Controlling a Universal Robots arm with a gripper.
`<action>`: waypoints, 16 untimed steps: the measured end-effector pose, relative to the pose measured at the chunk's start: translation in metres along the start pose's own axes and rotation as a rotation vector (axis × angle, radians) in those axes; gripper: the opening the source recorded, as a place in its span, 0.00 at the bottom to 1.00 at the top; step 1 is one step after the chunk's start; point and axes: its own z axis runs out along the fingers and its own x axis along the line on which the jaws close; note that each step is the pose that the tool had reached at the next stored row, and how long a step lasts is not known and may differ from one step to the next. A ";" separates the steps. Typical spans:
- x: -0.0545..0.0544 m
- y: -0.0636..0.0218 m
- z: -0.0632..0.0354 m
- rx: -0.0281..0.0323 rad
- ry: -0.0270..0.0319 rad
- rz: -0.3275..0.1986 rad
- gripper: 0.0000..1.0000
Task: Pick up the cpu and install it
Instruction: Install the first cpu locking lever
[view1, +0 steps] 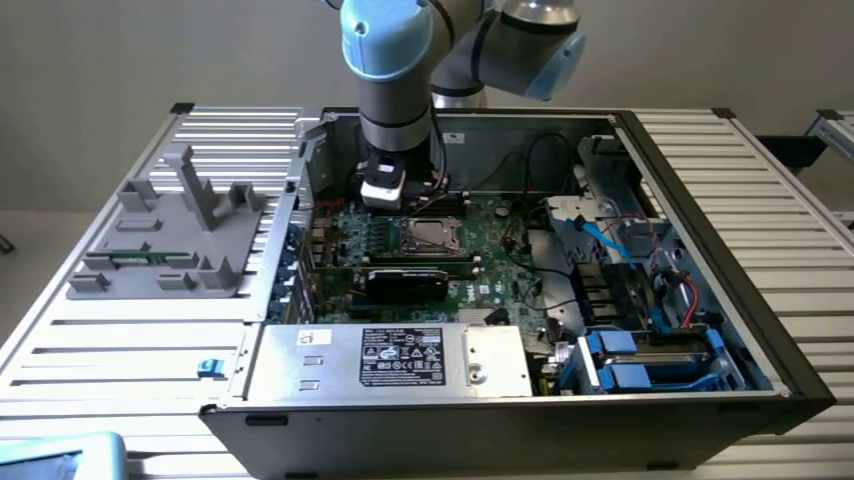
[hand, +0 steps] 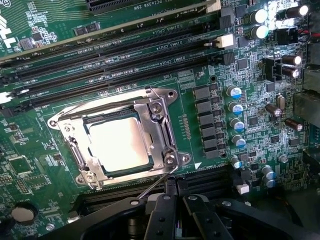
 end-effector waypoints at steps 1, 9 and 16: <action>0.000 0.0007 -0.0002 0.0004 0.0000 0.000 0.12; -0.001 0.0022 -0.0008 0.0201 -0.0001 0.002 0.12; -0.001 0.0027 -0.0001 0.0215 0.0043 0.009 0.12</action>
